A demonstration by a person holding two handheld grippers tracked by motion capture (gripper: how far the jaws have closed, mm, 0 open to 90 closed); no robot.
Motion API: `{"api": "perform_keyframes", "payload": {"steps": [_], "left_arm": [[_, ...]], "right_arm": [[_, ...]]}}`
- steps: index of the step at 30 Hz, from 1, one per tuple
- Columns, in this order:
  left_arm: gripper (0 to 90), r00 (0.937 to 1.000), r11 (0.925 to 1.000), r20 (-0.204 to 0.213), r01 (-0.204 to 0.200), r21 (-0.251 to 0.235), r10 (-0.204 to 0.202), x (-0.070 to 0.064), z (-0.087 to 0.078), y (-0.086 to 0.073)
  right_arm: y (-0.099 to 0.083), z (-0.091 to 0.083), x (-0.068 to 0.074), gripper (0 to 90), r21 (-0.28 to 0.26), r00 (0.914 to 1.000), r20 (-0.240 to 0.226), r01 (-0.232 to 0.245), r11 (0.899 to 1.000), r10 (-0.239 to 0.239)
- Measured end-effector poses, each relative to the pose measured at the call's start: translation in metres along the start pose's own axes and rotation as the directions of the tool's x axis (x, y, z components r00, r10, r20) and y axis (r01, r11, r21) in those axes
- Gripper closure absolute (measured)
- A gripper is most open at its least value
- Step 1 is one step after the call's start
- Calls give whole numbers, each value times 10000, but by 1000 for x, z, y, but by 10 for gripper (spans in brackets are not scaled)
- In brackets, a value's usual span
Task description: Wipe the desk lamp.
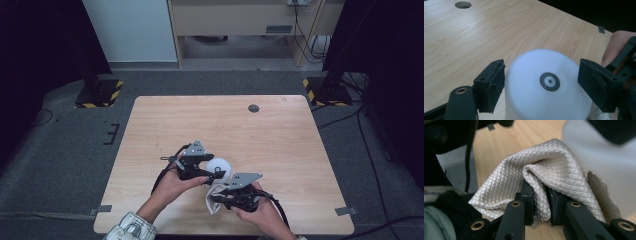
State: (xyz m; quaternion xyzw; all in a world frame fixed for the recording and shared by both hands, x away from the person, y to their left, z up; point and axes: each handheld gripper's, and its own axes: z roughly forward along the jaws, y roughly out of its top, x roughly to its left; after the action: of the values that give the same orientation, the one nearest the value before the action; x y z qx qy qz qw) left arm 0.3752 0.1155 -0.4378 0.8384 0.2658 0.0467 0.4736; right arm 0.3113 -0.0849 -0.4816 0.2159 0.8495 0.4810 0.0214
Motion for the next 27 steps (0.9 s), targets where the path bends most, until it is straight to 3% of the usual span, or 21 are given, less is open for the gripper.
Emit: {"api": "perform_keyframes", "payload": {"steps": [3,13,20,27], "left_arm": [[214,10000,10000,7,-20,15,20,1,0,0],[214,10000,10000,41,-4,42,3,2,0,0],[214,9999,9999,92,94,89,-95,2,0,1],[214,9996,9997,215,192,135,-195,3,0,1]], "right_arm": [[3,-2,1,772,-181,9999,74,95,9998,-93],[-1,16,1,775,54,9998,147,116,9999,-117],[4,16,4,775,-98,9995,271,153,9998,-150],[-1,23,2,775,170,9997,228,126,9998,-130]]}}
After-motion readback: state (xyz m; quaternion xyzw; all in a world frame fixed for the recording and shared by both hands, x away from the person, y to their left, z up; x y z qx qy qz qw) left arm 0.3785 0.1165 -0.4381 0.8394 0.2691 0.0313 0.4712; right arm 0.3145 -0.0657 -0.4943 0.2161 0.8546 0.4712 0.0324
